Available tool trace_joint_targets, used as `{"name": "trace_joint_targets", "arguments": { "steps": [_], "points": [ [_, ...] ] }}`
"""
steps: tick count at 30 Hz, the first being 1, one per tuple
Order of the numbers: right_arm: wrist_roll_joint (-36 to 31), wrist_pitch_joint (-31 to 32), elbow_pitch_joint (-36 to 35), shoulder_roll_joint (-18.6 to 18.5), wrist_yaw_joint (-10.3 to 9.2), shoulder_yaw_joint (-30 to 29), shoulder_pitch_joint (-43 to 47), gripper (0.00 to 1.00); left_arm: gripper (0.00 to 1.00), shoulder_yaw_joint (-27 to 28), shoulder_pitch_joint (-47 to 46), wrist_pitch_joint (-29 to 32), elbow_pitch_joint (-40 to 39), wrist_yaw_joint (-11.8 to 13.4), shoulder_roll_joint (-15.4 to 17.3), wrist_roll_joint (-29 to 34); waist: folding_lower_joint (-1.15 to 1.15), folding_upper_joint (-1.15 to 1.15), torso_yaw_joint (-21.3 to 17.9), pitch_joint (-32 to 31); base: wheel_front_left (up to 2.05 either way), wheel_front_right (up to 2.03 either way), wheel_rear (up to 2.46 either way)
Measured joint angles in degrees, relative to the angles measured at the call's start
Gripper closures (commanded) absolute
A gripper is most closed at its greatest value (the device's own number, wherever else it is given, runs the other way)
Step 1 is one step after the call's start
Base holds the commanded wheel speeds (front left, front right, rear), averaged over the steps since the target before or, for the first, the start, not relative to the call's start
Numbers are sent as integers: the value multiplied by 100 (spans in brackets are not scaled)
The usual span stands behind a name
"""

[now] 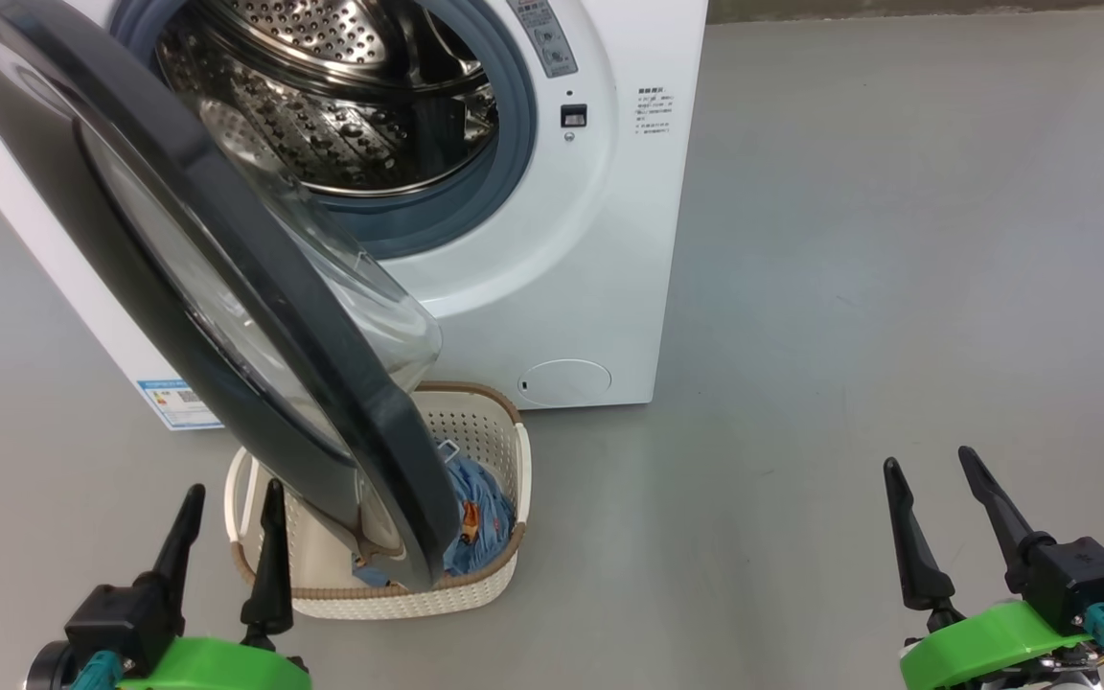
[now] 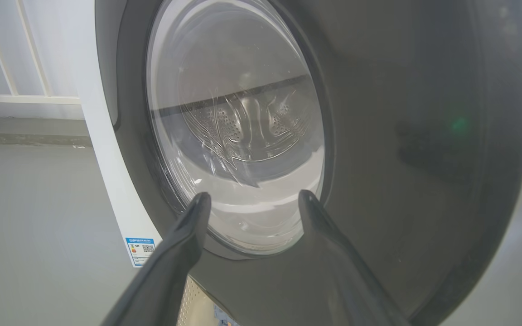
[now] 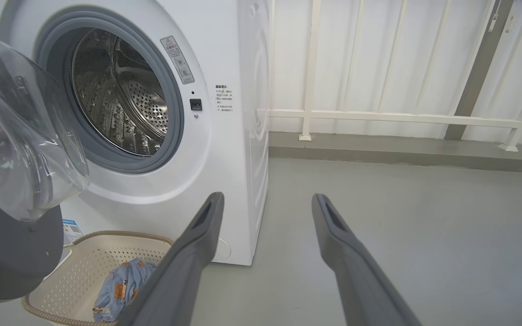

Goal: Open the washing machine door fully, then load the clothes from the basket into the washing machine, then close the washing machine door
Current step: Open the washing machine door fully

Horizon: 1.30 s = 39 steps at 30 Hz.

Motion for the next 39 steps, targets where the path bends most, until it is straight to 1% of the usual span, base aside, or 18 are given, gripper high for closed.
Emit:
{"name": "trace_joint_targets", "arguments": {
  "steps": [5, 6, 7, 8, 9, 10, 11, 15, 18, 23, 27, 30, 33, 39],
  "points": [
    [0, 0, 47, 4, 0, 24, 1, 0, 0, -48, 3, 0, 10, 0, 0, -2, 0, 0, -12, -23, 0, 0, 0],
    [0, 0, 51, 4, 0, 25, 1, 0, 11, -63, 3, 0, 12, 0, 0, -3, 0, 0, -12, -23, 0, 0, 0],
    [0, 0, 54, 5, 0, 27, 1, 0, 48, -76, 3, 0, 16, 0, 0, -9, 0, 0, -14, -25, 0, 0, 0],
    [0, 0, 59, 5, 0, 27, 1, 0, 64, -86, 3, 0, 25, 0, 0, -10, 0, 0, -17, -28, 0, 0, 0],
    [0, 0, 66, 5, 0, 27, 1, 0, 95, -91, 3, 0, 37, 0, 0, -11, 0, 0, -20, -30, 0, 0, 0],
    [0, 0, 75, 7, 0, 29, 1, 0, 95, -94, 4, 0, 49, 0, 0, -15, 0, 0, -24, -31, 0, 0, 0],
    [0, 0, 82, 7, 0, 29, 1, 0, 100, -99, 4, 0, 53, 0, 1, -20, 0, 0, -29, -32, 0, 0, 0],
    [0, 0, 90, 10, 0, 24, 1, 0, 100, -99, 3, 0, 10, 0, 2, -22, 0, 0, -42, -25, 0, 0, 0],
    [0, 0, 96, 14, 0, 7, 1, 0, 100, -23, -1, 0, -260, 0, 2, -64, 0, 0, -39, -19, 0, 0, 0],
    [1, 0, 116, 26, 0, -14, 3, 0, 100, 104, -103, 0, -1132, 0, 1, -275, 0, 0, -31, -14, 0, 0, 0],
    [1, 0, 136, 31, 0, -16, 6, 0, 100, 62, -425, -1, -2062, 0, 1, -374, 0, 0, -36, -5, 0, 0, 0],
    [1, 0, 137, 34, 0, -23, 7, 0, 100, -242, -678, -9, -2782, 0, -3, -599, 0, 0, -51, -5, 0, 0, 0],
    [1, 0, 142, 38, 0, -10, 8, 0, 100, -676, -854, -10, -3220, 0, 0, -653, 0, 0, -80, -1, 0, 0, 0],
    [1, 0, 156, 41, 0, -10, 8, 0, 100, -1586, -975, -10, -3385, 0, 49, -631, 0, 0, -126, 32, 0, 0, 0]
  ]
}}
